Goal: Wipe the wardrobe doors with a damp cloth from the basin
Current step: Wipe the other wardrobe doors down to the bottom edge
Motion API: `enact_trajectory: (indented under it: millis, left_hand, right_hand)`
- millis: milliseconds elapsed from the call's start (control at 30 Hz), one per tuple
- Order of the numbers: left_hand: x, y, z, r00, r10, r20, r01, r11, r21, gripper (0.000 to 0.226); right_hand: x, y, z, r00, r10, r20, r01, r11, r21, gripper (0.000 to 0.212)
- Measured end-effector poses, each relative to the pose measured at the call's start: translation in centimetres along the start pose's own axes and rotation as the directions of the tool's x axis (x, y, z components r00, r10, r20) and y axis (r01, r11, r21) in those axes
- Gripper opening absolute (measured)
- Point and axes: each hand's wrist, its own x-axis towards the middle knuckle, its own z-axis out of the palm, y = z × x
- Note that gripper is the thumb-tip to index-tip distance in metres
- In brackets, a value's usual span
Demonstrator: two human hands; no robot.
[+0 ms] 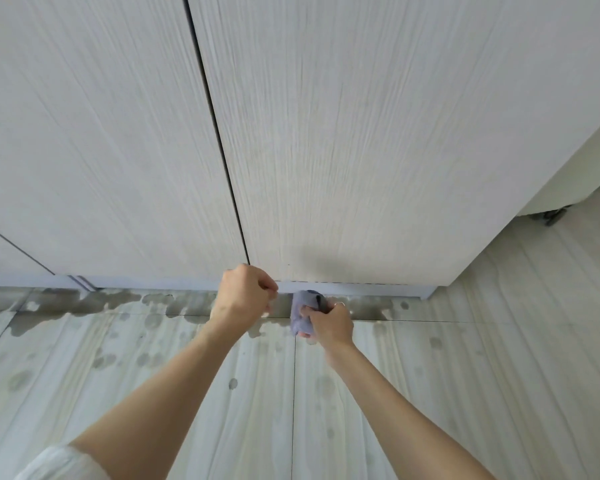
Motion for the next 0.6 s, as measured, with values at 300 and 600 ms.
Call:
enact_trajectory:
  millis: [300,600]
  left_hand:
    - [2.2,-5.3,-2.1,0.876,-0.468,-0.117,0.368,0.804,-0.467,0.022]
    - [2.9,-5.1,-3.7,0.922,-0.386,-0.025,0.308,0.773,-0.555,0.023]
  right_hand:
    - [1.4,-3.0,5.4,0.835,0.362,0.415,-0.55,0.53,0.646,0.016]
    - [1.5,-5.6,6.8,0.839,0.3,0.454,-0.535,0.307,0.787,0.019]
